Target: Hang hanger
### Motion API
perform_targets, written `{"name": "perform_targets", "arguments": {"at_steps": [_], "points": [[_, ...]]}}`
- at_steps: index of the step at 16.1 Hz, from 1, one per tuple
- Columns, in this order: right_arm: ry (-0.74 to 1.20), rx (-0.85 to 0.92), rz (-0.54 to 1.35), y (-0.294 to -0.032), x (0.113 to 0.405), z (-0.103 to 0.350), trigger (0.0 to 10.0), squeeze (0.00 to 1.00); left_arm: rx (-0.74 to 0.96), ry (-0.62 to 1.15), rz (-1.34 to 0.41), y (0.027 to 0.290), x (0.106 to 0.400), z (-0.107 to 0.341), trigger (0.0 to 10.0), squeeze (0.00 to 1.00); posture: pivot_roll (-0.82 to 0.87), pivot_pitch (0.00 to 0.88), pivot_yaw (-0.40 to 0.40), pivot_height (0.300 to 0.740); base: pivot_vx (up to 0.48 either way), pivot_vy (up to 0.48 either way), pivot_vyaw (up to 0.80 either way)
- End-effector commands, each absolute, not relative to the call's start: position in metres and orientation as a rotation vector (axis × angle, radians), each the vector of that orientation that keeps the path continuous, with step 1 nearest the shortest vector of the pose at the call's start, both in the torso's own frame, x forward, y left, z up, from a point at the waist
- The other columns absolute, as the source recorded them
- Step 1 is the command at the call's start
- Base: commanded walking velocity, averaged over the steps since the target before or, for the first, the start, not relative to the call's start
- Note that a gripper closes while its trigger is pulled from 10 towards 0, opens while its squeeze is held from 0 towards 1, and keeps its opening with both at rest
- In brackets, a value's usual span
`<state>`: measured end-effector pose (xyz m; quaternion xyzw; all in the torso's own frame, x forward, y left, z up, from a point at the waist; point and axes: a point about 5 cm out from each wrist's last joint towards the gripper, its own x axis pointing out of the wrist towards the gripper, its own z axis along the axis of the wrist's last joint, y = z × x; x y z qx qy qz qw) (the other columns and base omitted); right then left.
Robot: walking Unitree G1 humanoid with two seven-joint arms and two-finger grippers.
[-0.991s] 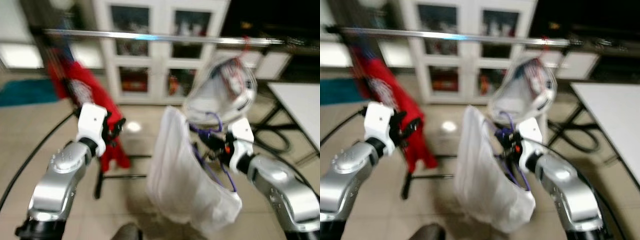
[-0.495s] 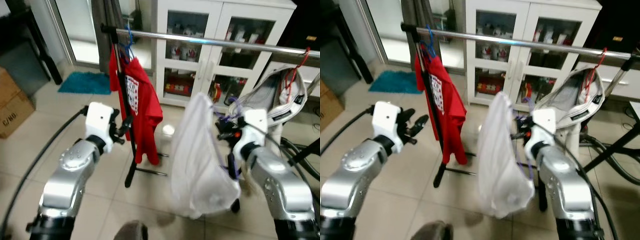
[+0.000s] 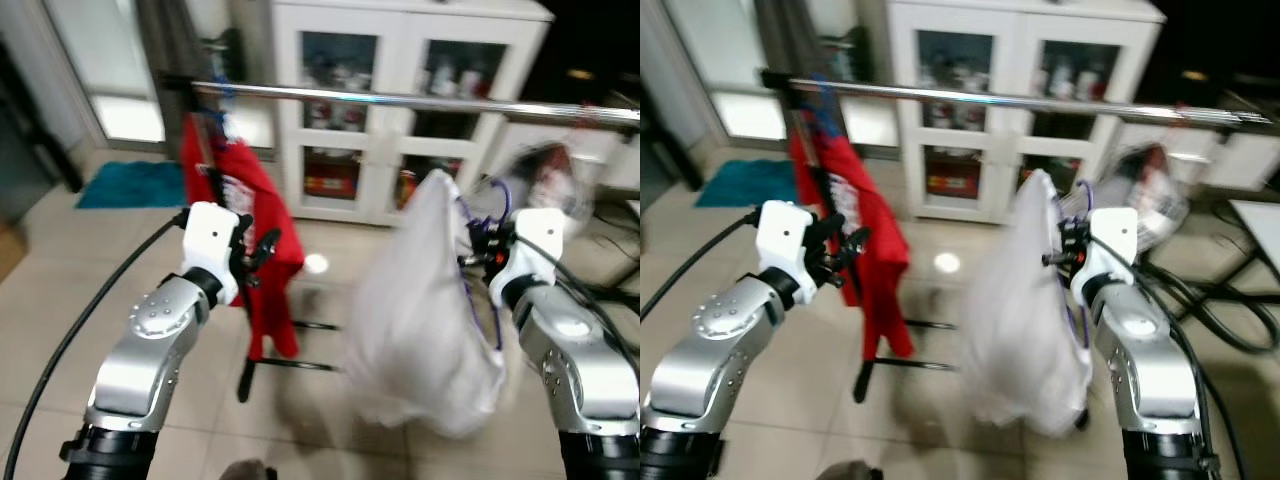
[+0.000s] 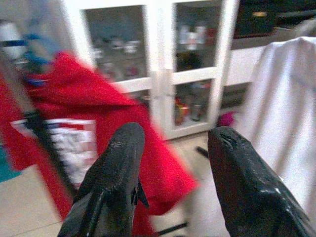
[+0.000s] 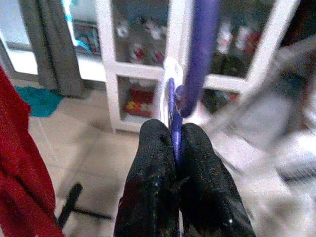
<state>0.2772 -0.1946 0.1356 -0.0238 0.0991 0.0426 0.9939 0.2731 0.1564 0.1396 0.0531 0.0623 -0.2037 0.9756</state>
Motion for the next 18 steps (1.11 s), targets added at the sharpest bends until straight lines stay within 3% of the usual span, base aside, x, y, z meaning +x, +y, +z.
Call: {"name": "perform_targets", "arguments": {"at_steps": [1,4,6,9,14,17,18], "points": [[0.144,-0.046,0.114,-0.186,0.281,0.146,10.0,0.00,0.118,0.116,-0.394,0.162,0.274,0.143,10.0,0.00,0.00,0.000,-0.033,0.740,0.386,0.000,0.00],[0.165,-0.067,0.215,-0.176,0.285,0.149,10.0,0.00,0.133,0.113,-0.402,0.161,0.273,0.143,10.0,0.00,0.01,0.000,-0.047,0.740,0.382,0.000,0.27],[0.161,-0.072,0.218,-0.176,0.286,0.151,10.0,0.00,0.135,0.114,-0.402,0.161,0.273,0.143,10.0,0.00,0.01,0.000,-0.049,0.740,0.373,0.000,0.80],[0.136,-0.049,0.203,-0.177,0.292,0.158,10.0,0.00,0.157,0.123,-0.419,0.160,0.272,0.143,10.0,0.00,0.01,0.000,-0.055,0.740,0.340,0.000,0.00],[0.036,-0.016,0.142,-0.183,0.302,0.181,10.0,0.00,0.172,0.066,-0.508,0.152,0.272,0.153,10.0,0.00,0.01,0.000,-0.056,0.740,0.000,0.000,0.00],[0.100,-0.045,0.131,-0.181,0.318,0.182,10.0,0.00,0.144,0.052,-0.624,0.145,0.272,0.163,10.0,0.00,0.01,0.000,-0.052,0.740,0.000,0.000,0.00],[0.142,-0.042,0.083,-0.185,0.333,0.182,10.0,0.00,0.150,0.069,-0.756,0.137,0.267,0.167,10.0,0.00,0.01,0.000,-0.050,0.740,0.000,0.000,0.00]]}}
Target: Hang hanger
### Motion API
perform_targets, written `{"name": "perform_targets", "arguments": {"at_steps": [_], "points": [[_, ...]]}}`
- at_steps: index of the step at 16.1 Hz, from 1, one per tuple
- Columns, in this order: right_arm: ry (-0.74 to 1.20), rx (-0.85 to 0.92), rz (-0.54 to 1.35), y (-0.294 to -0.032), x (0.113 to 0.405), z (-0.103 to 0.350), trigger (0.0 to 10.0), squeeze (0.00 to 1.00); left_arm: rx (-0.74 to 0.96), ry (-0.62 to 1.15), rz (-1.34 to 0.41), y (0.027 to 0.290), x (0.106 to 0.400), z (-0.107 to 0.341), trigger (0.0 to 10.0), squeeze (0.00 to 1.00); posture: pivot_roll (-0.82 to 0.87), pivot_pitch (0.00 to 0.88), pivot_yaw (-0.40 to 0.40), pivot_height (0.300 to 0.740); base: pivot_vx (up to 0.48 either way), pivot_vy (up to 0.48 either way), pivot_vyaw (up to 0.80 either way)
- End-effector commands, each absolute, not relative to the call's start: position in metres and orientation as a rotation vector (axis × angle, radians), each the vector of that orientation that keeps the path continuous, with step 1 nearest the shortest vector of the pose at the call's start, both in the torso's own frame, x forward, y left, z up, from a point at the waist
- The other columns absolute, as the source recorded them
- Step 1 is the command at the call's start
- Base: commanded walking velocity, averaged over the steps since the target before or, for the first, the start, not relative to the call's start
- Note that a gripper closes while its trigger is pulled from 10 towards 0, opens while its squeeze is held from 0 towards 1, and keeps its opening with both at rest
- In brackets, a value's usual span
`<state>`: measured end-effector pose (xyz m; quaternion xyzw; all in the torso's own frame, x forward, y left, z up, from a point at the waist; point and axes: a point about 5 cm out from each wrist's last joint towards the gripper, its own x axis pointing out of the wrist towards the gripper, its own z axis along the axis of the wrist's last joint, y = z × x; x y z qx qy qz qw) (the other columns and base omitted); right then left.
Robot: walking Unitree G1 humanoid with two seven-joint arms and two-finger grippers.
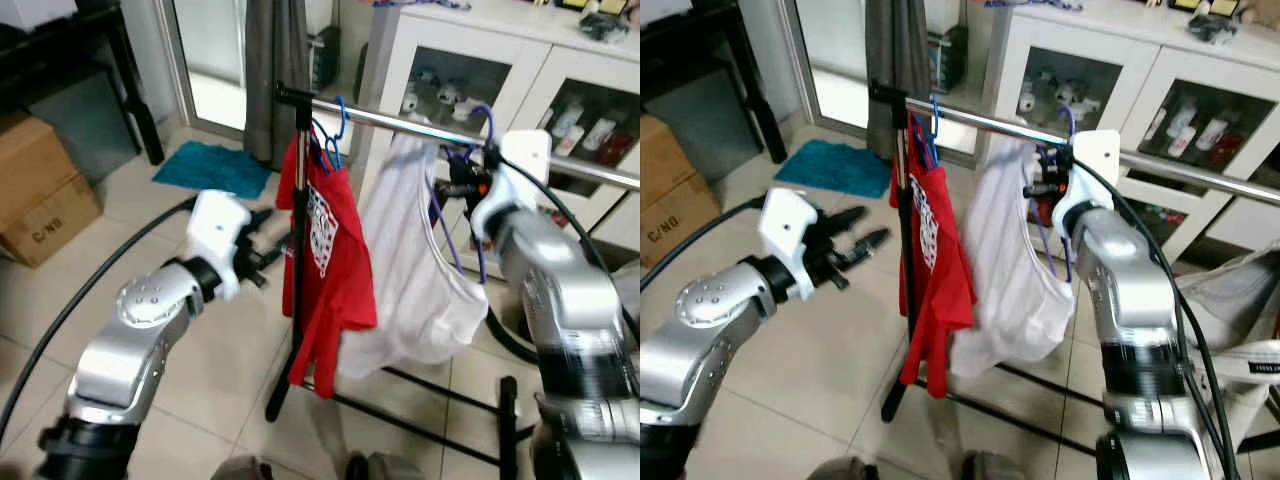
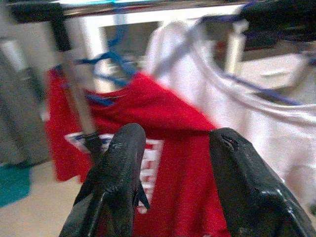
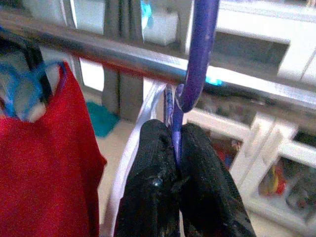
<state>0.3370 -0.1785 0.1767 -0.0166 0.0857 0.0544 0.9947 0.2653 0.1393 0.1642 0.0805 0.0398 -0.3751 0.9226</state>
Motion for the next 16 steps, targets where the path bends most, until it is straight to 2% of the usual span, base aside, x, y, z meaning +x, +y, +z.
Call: {"name": "perform_targets", "arguments": {"at_steps": [1,3,6,10,13,16], "points": [[0.188,-0.033,0.048,-0.189,0.344,0.179,10.0,0.00,0.174,0.096,-0.852,0.131,0.262,0.166,10.0,0.00,0.01,0.000,-0.046,0.740,0.000,0.000,0.00],[0.290,-0.022,-0.017,-0.202,0.365,0.171,10.0,0.00,0.197,0.112,-0.926,0.128,0.262,0.168,10.0,0.00,0.00,0.000,-0.038,0.740,0.000,0.000,0.00],[0.359,-0.016,-0.096,-0.223,0.379,0.166,10.0,0.00,0.202,0.123,-0.961,0.128,0.264,0.169,10.0,0.00,0.00,0.000,-0.032,0.740,0.000,0.000,0.00],[0.400,-0.031,-0.154,-0.256,0.368,0.156,10.0,0.00,0.208,0.142,-0.988,0.127,0.261,0.167,10.0,0.00,0.00,0.000,-0.035,0.740,0.000,0.000,0.00],[0.452,-0.079,-0.225,-0.300,0.345,0.144,10.0,0.00,0.210,0.142,-1.037,0.120,0.261,0.170,10.0,0.00,-0.02,0.000,-0.021,0.740,0.000,0.000,0.00],[0.452,-0.093,-0.250,-0.318,0.341,0.146,10.0,0.00,0.214,0.143,-1.054,0.118,0.262,0.170,10.0,0.00,-0.03,0.000,-0.018,0.740,0.000,0.000,0.00]]}}
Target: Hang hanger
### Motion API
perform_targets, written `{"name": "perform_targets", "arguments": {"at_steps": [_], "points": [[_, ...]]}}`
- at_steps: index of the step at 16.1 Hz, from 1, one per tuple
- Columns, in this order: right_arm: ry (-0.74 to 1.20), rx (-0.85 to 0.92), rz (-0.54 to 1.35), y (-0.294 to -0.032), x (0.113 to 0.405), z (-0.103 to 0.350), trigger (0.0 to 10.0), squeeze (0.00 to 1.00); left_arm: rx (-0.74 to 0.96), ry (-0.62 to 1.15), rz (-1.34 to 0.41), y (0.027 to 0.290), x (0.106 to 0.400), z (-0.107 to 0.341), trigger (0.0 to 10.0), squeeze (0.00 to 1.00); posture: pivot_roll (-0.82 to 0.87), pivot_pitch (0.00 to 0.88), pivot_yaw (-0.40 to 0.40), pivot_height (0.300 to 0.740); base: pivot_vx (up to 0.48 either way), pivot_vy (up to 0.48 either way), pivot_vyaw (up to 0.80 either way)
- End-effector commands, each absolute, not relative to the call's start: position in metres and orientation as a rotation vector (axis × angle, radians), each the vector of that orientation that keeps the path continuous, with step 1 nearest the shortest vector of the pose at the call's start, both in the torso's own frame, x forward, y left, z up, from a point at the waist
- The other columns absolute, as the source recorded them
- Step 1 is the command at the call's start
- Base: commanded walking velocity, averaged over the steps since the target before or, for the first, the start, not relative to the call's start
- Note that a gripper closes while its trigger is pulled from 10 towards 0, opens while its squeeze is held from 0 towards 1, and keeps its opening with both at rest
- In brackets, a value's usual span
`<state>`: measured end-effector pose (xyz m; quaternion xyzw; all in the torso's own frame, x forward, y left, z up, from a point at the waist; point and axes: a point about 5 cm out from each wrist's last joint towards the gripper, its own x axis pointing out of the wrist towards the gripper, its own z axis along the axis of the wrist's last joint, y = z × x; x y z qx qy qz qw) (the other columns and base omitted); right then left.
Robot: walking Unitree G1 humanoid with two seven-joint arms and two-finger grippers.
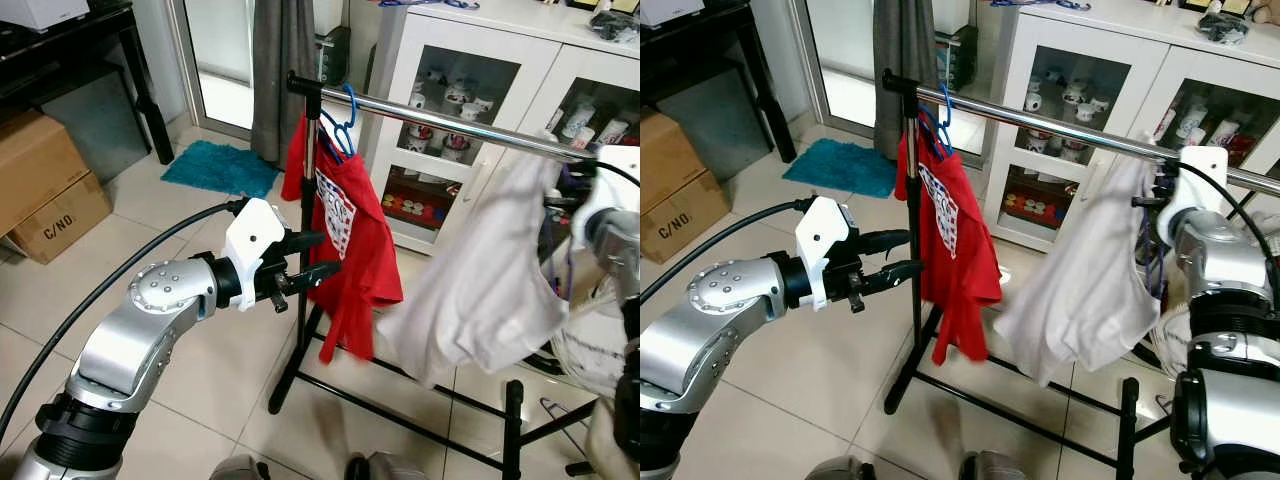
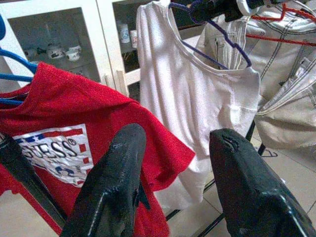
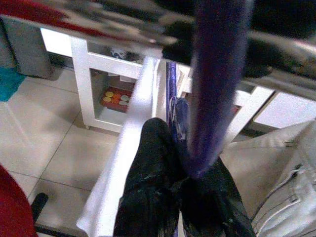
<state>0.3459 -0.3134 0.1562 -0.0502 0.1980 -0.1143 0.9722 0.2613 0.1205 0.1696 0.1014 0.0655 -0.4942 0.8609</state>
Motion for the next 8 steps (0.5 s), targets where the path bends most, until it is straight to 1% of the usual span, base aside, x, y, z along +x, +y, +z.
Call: {"name": "perform_targets", "arguments": {"at_steps": [1,2,4,5,7,8], "points": [[0.439,-0.082,-0.243,-0.3180,0.3412,0.1479,10.0,0.00,0.216,0.144,-1.055,0.1175,0.2614,0.1698,10.0,0.00,-0.02,0.000,-0.019,0.740,0.000,0.000,0.00],[0.428,-0.077,-0.233,-0.3169,0.3423,0.1491,10.0,0.35,0.217,0.145,-1.056,0.1172,0.2613,0.1699,10.0,0.00,-0.02,0.000,-0.020,0.740,0.000,0.000,0.00],[0.421,-0.075,-0.223,-0.3163,0.3430,0.1491,10.0,0.73,0.219,0.147,-1.057,0.1168,0.2608,0.1696,10.0,0.00,-0.02,0.000,-0.018,0.740,0.000,0.000,0.00],[0.425,-0.075,-0.217,-0.3161,0.3424,0.1475,10.0,0.77,0.219,0.150,-1.058,0.1170,0.2605,0.1693,10.0,0.00,-0.02,0.000,-0.017,0.740,0.000,0.000,0.00],[0.432,-0.080,-0.207,-0.3156,0.3418,0.1468,10.0,0.78,0.220,0.154,-1.058,0.1168,0.2604,0.1686,10.0,0.00,-0.03,0.000,-0.016,0.740,0.000,0.000,0.00],[0.417,-0.084,-0.192,-0.3159,0.3406,0.1515,10.0,0.96,0.222,0.153,-1.056,0.1169,0.2606,0.1688,10.0,0.00,-0.02,0.000,-0.019,0.740,0.000,0.000,0.00]]}}
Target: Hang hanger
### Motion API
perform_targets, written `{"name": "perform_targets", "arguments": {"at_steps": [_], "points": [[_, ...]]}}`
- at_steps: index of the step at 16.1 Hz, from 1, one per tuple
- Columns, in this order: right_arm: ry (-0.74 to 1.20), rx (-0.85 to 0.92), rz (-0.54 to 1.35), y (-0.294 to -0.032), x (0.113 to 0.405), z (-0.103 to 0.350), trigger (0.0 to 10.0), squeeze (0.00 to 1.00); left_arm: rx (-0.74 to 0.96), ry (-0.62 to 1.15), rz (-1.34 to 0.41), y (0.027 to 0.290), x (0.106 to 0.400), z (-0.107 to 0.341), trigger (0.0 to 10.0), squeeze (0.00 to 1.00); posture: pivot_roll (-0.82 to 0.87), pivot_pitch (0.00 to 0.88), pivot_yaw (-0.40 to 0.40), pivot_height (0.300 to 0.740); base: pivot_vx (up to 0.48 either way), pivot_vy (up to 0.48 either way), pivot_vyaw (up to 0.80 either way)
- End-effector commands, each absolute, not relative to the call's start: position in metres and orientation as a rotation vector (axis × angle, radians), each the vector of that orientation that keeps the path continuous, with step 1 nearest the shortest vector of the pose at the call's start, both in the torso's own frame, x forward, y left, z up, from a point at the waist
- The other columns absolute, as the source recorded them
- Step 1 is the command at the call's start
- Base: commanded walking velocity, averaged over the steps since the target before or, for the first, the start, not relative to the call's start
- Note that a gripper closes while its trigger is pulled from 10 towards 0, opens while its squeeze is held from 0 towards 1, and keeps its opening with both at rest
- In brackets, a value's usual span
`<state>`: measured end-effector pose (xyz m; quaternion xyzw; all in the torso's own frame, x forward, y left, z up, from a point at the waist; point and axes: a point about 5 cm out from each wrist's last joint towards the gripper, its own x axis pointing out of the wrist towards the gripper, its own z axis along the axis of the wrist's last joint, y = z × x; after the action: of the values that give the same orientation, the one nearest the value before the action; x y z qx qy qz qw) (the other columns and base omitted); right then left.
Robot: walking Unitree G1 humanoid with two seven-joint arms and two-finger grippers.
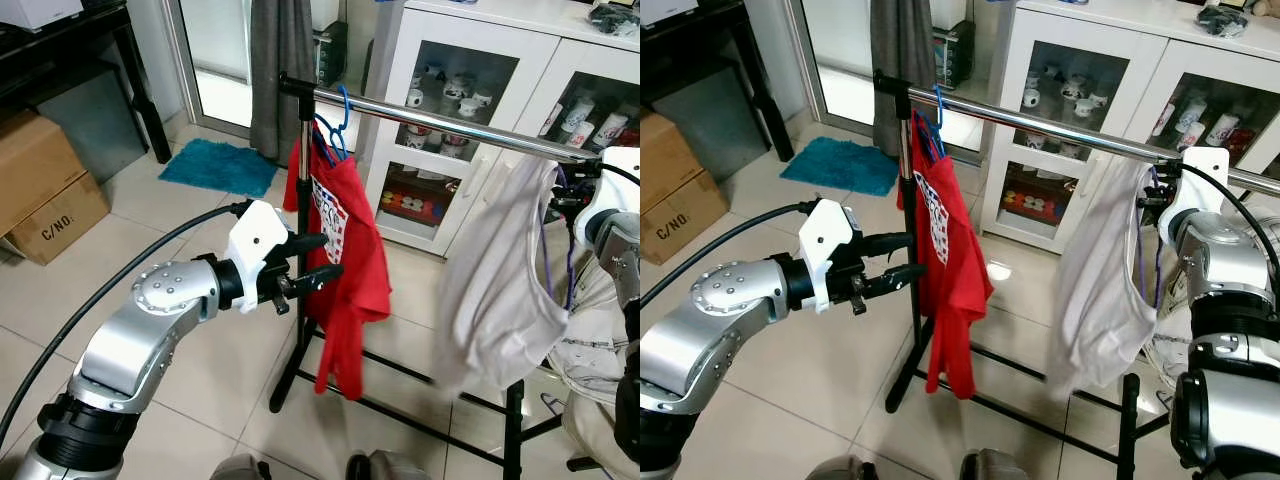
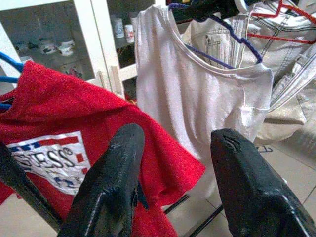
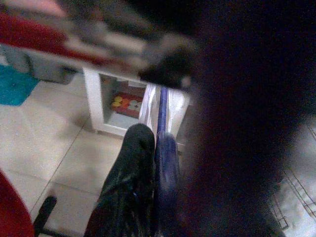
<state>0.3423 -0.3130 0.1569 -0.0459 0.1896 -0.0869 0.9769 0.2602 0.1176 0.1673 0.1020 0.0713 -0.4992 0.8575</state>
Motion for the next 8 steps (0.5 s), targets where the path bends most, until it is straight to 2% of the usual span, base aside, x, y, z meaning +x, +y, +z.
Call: {"name": "perform_targets", "arguments": {"at_steps": [1,3,6,8], "points": [[0.403,-0.101,-0.161,-0.317,0.337,0.157,10.0,1.00,0.222,0.147,-1.043,0.118,0.262,0.170,10.0,0.00,-0.02,0.000,-0.023,0.740,0.000,0.000,0.00],[0.399,-0.153,-0.033,-0.320,0.316,0.173,10.0,1.00,0.220,0.139,-0.954,0.123,0.269,0.170,10.0,0.00,-0.02,0.000,-0.023,0.740,0.000,0.000,0.00],[0.428,-0.199,0.171,-0.318,0.270,0.199,10.0,1.00,0.184,0.163,-0.928,0.126,0.276,0.170,10.0,0.00,-0.06,0.000,0.025,0.740,0.000,0.000,0.00],[0.383,-0.202,0.235,-0.316,0.250,0.225,10.0,1.00,0.218,0.157,-0.919,0.128,0.283,0.171,10.0,0.00,-0.07,0.000,0.038,0.740,0.000,0.000,0.00]]}}
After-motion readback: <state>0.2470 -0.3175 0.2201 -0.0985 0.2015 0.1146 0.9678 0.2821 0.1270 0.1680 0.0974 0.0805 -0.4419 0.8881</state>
